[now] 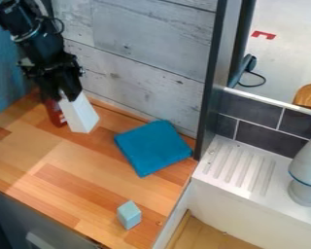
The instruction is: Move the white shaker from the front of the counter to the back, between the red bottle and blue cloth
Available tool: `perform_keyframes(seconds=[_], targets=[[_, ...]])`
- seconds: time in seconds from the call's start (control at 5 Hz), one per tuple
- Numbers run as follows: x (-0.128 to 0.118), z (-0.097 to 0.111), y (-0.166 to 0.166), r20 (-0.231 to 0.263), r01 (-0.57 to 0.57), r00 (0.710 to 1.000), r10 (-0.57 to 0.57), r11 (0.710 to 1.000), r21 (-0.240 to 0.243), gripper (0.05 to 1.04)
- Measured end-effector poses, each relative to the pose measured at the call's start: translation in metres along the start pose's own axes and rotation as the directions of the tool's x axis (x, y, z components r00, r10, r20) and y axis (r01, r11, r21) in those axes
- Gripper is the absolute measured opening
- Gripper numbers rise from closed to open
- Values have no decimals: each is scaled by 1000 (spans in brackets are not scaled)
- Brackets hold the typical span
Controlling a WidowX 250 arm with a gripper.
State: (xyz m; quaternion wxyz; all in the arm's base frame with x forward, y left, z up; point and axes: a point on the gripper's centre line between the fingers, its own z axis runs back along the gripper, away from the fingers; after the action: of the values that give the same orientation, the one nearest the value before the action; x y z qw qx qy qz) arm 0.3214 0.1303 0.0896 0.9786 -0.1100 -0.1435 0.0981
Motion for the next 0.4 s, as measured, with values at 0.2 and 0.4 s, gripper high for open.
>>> perform_keyframes(seconds=[0.2, 0.4], targets=[[17, -8, 12, 7, -15, 1000, 14, 999, 29, 516], [32, -21, 15, 16, -27, 1000, 26, 996, 90, 516]])
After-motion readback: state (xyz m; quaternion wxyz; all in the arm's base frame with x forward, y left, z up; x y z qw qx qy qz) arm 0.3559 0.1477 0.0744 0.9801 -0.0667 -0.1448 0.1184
